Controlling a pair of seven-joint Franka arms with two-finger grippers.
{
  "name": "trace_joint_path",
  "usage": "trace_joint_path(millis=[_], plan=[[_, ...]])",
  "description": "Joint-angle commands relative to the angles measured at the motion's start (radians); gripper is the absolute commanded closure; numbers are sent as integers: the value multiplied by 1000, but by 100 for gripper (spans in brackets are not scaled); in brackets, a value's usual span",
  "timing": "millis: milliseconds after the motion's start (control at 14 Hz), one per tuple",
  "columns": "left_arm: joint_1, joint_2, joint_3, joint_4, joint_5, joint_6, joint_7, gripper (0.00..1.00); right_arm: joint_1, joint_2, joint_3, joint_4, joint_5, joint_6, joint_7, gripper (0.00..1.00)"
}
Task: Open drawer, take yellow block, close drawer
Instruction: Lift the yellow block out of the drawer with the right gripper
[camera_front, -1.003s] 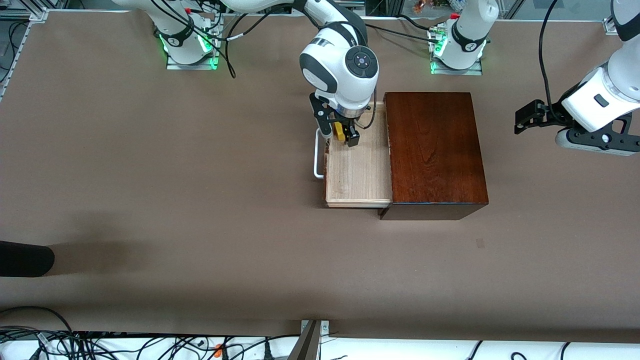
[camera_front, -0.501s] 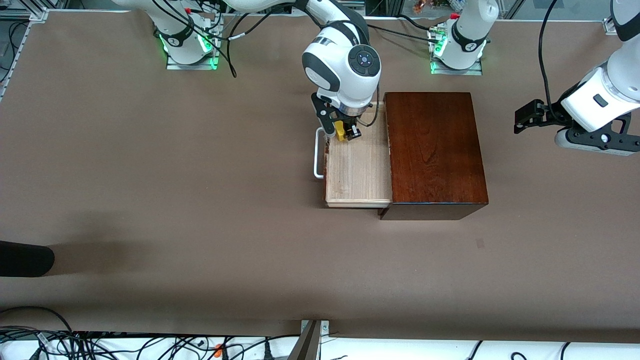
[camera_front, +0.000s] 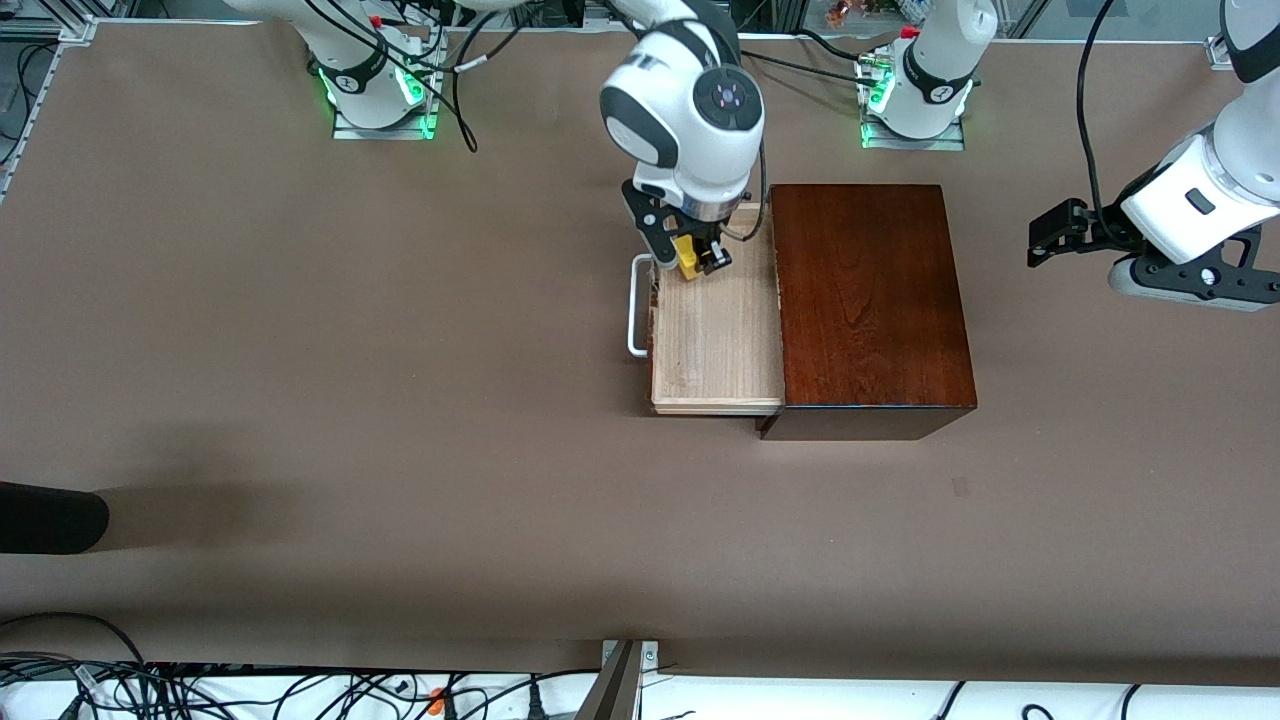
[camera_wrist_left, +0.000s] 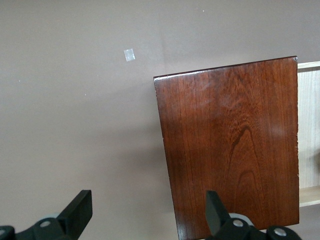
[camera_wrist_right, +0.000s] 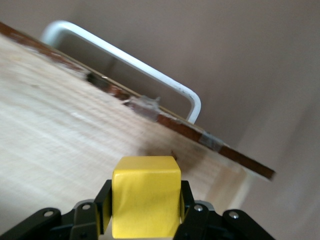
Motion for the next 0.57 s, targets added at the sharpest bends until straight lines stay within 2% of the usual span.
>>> trace_joint_path(millis=[0,215,501], plan=[[9,-23,-11,-18,19,-5,7,0,-60,-98,1,25,62,-96,-125,77],[8,-23,-12,-18,21,-3,7,0,-161,-168,-7,25,103,-176,-365,76],[9,-23,-11,-14,19,-5,7,0,-306,-199,-11,16,119,-218,-704,76]])
